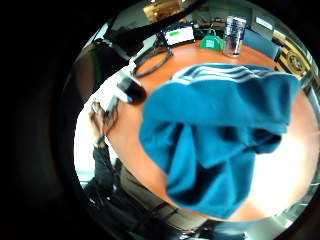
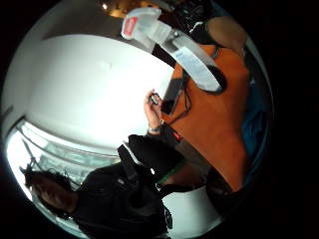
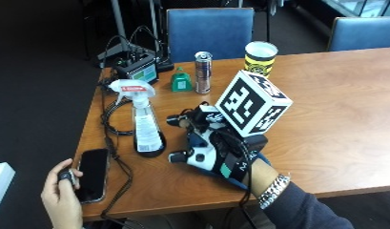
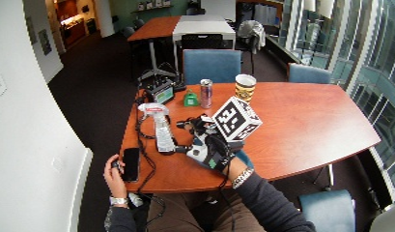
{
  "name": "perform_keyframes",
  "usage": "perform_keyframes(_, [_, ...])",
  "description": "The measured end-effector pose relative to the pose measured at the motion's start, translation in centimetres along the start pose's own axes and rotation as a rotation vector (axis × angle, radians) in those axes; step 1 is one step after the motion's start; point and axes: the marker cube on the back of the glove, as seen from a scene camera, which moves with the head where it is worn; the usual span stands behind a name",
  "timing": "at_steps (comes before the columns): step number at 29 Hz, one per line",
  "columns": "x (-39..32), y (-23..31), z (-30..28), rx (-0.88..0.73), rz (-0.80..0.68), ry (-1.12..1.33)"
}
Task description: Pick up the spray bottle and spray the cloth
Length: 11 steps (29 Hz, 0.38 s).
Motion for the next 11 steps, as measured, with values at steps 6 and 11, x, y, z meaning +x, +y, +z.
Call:
perform_keyframes(6, [-1.9, 3.7, -0.3, -0.153, -0.151, 0.151])
perform_keyframes(11, [-3.7, 5.3, -0.1, -0.256, -0.266, 0.195])
